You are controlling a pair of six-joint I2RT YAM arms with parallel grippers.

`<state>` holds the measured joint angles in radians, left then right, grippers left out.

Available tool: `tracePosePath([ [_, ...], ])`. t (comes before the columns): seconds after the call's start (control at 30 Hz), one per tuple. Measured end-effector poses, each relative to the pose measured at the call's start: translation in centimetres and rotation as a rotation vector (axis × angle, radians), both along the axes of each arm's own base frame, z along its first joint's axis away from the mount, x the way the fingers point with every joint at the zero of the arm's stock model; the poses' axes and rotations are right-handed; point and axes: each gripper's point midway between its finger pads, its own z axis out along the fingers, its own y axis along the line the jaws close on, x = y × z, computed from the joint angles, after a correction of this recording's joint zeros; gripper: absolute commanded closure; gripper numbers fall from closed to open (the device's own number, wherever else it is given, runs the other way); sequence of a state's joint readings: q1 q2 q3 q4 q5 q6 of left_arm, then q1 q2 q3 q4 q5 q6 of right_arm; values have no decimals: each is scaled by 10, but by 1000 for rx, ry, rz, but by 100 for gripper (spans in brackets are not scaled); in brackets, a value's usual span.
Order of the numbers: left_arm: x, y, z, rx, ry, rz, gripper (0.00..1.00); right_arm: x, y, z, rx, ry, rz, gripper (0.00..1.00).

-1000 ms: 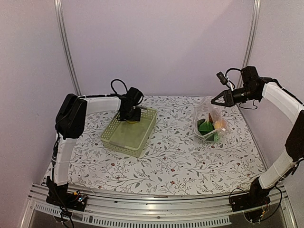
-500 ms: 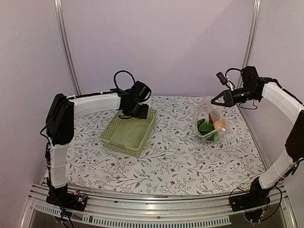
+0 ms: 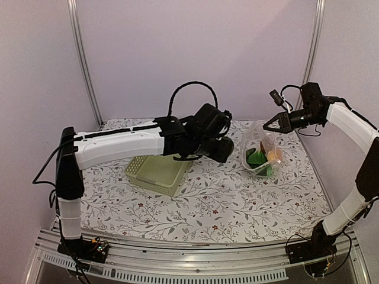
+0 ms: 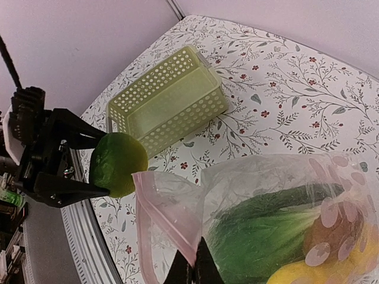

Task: Place the food in the zip-top bag and seal the zipper
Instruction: Place the fake fruit in the zipper food storage bag.

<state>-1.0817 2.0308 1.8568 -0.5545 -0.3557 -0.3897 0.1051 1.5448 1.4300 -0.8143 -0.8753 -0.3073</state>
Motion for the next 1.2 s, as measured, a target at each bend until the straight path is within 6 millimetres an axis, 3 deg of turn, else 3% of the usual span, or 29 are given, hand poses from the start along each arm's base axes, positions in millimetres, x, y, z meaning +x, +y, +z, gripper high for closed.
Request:
tracePosePath([
  [0.23, -35, -36, 28, -69, -71, -122, 44, 1, 0, -2, -3, 3, -2, 100],
  [0.47, -48, -69, 46, -149, -100, -235, 44, 1, 0, -2, -4, 6, -3, 100],
  [0.63, -43, -96, 51, -191, -113, -270, 45, 1, 0, -2, -2, 9, -4, 100],
  [0.83, -37, -116, 33, -188, -102, -286, 46, 1, 0, -2, 5, 15, -5, 100],
  [1.1, -16, -118, 7, -196, -57, -211, 47, -2, 3, 2, 27, 29, 5, 100],
  [1.2, 0, -113, 6, -215, -47, -158, 41, -3, 3, 3, 34, 30, 9, 100],
])
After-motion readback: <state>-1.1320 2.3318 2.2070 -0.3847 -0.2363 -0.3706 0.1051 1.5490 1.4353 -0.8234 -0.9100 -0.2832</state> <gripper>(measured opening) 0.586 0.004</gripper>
